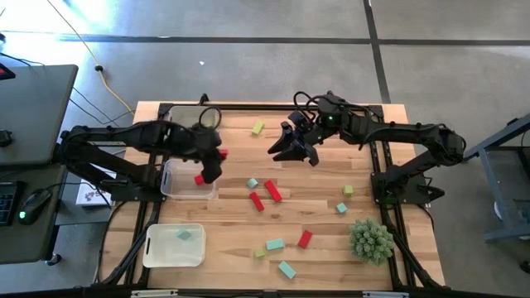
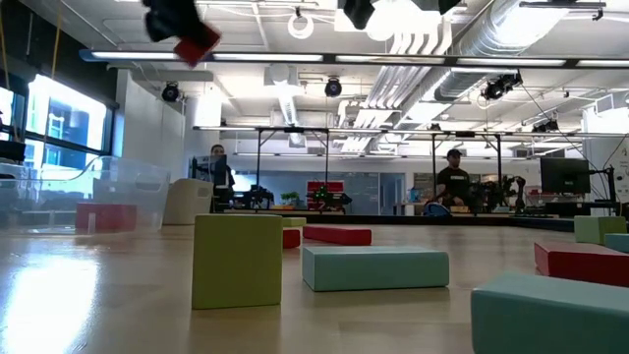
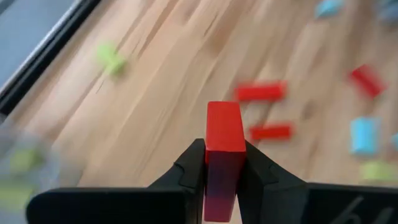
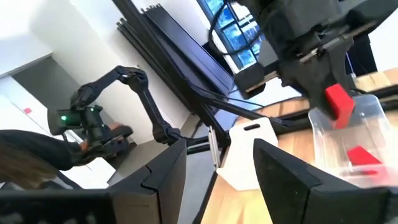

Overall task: Sort & place blocks by color
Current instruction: Put the red block into the transparent bin

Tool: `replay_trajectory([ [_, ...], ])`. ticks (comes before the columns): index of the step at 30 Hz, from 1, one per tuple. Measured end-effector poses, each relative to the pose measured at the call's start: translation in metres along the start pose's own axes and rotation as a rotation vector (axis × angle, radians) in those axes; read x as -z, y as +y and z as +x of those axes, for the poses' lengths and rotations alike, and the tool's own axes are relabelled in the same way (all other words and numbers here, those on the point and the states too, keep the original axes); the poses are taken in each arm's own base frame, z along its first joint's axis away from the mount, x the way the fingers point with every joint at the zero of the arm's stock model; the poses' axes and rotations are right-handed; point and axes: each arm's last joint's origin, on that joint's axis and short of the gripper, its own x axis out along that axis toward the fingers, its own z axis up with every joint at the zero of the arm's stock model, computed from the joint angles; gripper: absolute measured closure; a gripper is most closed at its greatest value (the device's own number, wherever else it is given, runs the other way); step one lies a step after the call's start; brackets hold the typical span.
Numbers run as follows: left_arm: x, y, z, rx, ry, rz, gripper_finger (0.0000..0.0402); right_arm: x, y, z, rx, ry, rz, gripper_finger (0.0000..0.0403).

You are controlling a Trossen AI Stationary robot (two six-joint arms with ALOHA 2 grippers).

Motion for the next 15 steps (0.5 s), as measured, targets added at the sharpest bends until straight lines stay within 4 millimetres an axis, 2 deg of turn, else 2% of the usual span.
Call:
replay_trajectory([
  [7, 0.016, 0.005, 0.008, -0.122, 0.208, -0.058, 0.0364, 0.009, -0.004, 0.0, 0.039, 0.074, 0.032, 0.0229],
  [15, 0.042, 0.007, 0.038, -0.155, 0.362, -0.095, 0.0363, 0.017, -0.011, -0.002, 0.159, 0.108, 0.09, 0.0229],
])
